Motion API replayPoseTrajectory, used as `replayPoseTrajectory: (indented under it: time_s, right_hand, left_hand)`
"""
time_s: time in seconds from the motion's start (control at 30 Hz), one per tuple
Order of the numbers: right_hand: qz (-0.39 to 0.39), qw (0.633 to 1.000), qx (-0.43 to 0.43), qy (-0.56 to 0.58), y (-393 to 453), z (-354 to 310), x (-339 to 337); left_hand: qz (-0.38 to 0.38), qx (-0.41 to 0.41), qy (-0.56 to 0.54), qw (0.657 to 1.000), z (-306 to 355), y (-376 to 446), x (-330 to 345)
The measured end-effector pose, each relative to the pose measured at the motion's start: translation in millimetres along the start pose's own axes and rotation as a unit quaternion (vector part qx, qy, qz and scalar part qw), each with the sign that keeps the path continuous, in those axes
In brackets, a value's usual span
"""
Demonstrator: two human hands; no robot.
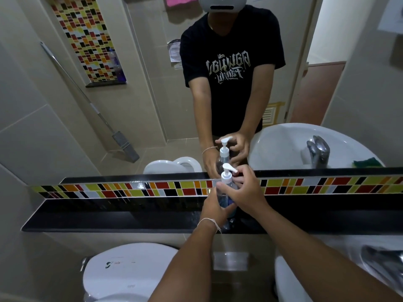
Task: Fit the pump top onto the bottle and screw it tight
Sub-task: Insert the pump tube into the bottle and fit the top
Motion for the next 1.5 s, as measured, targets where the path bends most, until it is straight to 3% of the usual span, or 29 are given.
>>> replayPoseTrajectory:
  time_s: [0.1,0.23,0.43,0.53,0.63,0.8,1.0,1.07,1.23,1.3,1.43,1.5]
  right_hand:
    - [-0.033,0.999,0.011,0.031,2,1,0]
    - [-0.015,0.999,0.038,-0.010,-3,6,-3]
    - [-0.039,0.999,-0.001,0.021,4,-4,-1]
    - [0.014,0.999,0.052,0.007,6,0,-4]
    - [0.016,0.996,0.081,0.023,10,3,-3]
    - [-0.035,0.999,0.016,0.008,11,-6,-4]
    - [-0.225,0.969,-0.030,-0.096,23,-18,-12]
    - [-0.207,0.973,-0.013,-0.104,25,-17,-14]
    - [-0.018,0.988,0.041,-0.148,19,-10,-8]
    - [-0.013,0.995,0.056,-0.087,15,-4,-4]
    - [-0.085,0.996,0.016,-0.004,6,4,-2]
    - [-0.041,0.999,0.032,-0.001,5,5,-4]
  left_hand:
    - [0.001,-0.007,-0.006,1.000,0,0,-1]
    - [-0.008,-0.012,-0.012,1.000,-2,0,-2]
    - [-0.019,-0.016,-0.013,1.000,1,-2,-2]
    - [-0.022,-0.012,-0.010,1.000,2,-3,-1]
    - [-0.025,-0.014,-0.001,1.000,2,-4,-1]
    - [-0.029,-0.020,0.007,0.999,-1,-2,-3]
    - [-0.073,-0.020,0.023,0.997,-3,3,-8]
    - [-0.081,-0.011,0.026,0.996,-2,3,-6]
    - [-0.078,0.002,0.016,0.997,1,-2,-3]
    - [-0.080,0.003,0.020,0.997,0,-2,-3]
    - [-0.063,-0.003,0.015,0.998,-2,-3,-3]
    - [-0.062,0.004,0.018,0.998,-1,-2,0]
Point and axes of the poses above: each hand's wrist, its own y-axis towards the middle knuckle, its own x-axis out of the palm, z = x × y, the point moved 6 cm from there along y, towards the middle knuckle, and after that the axes turned 3 degrees about -y, right-handed, at the moved point
